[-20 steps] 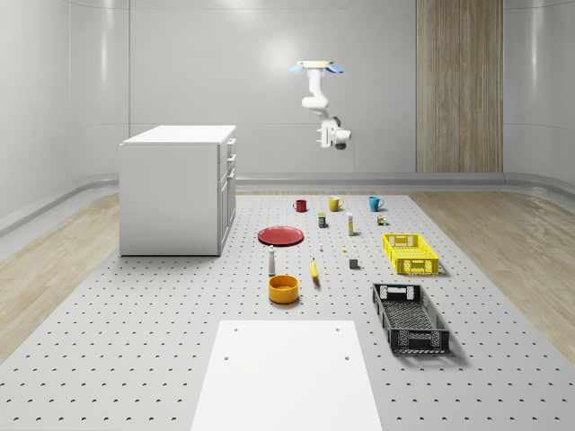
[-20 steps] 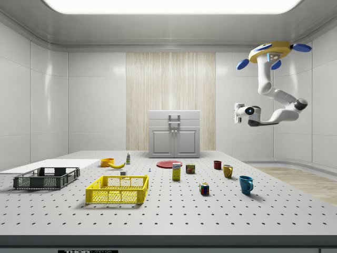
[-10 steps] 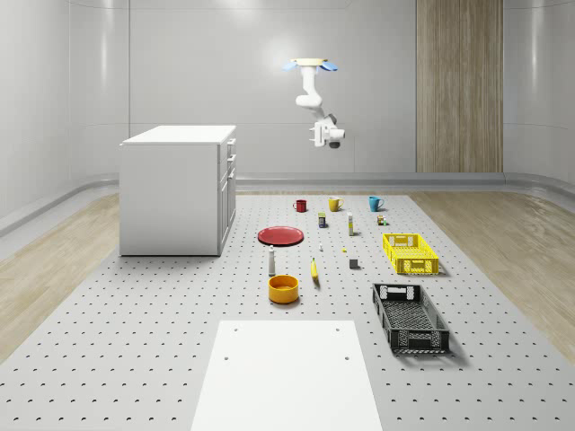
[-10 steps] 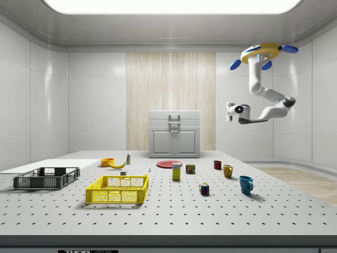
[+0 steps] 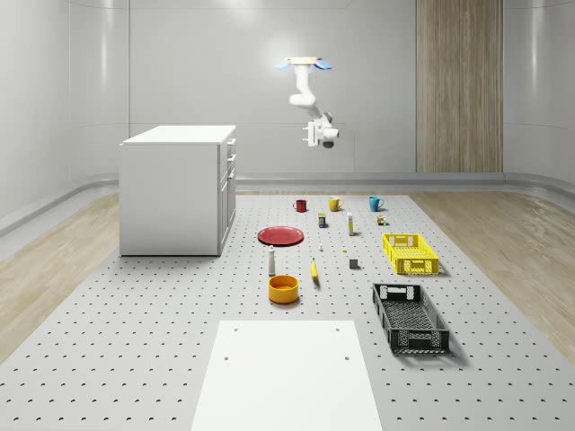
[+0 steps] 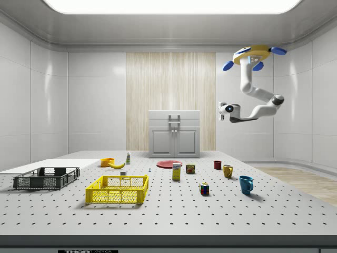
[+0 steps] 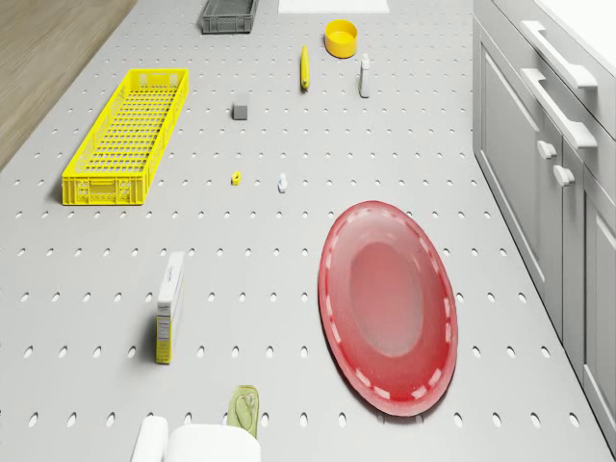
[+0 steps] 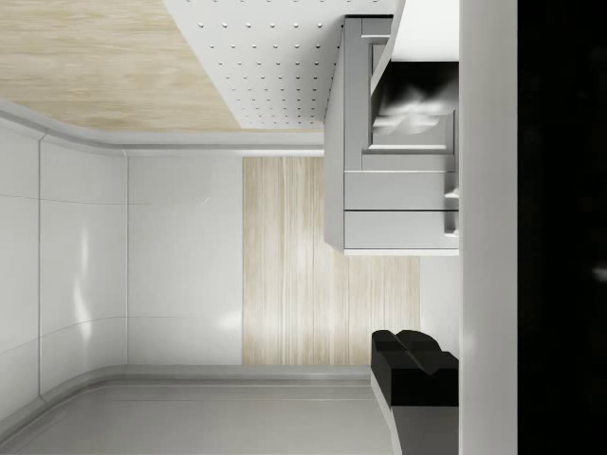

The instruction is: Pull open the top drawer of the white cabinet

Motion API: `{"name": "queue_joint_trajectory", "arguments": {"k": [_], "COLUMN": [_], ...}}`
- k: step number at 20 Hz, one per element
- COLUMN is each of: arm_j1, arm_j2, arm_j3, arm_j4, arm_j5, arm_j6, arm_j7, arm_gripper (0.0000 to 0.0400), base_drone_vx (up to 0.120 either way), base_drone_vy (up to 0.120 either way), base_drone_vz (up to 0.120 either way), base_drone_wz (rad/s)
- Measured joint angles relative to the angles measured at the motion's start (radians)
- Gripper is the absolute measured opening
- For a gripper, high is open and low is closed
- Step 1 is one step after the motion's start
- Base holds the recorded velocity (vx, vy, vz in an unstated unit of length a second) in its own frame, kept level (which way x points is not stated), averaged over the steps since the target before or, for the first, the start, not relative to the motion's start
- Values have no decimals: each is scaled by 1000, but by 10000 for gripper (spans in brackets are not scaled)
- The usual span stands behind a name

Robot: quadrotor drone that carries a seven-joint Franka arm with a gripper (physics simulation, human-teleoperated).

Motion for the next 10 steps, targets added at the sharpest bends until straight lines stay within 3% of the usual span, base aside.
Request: {"name": "queue_joint_trajectory", "arguments": {"k": [10], "arm_j1": [31], "arm_j2": [-32], "arm_j3": [-11], "arm_j4": [-4], "arm_j5": [-25], "arm_j6": [29], "arm_j7": [21], "arm_gripper": [305], "base_drone_vx": [120], "base_drone_vy": [-120], "base_drone_vz": [0], "base_drone_wz": [0]}}
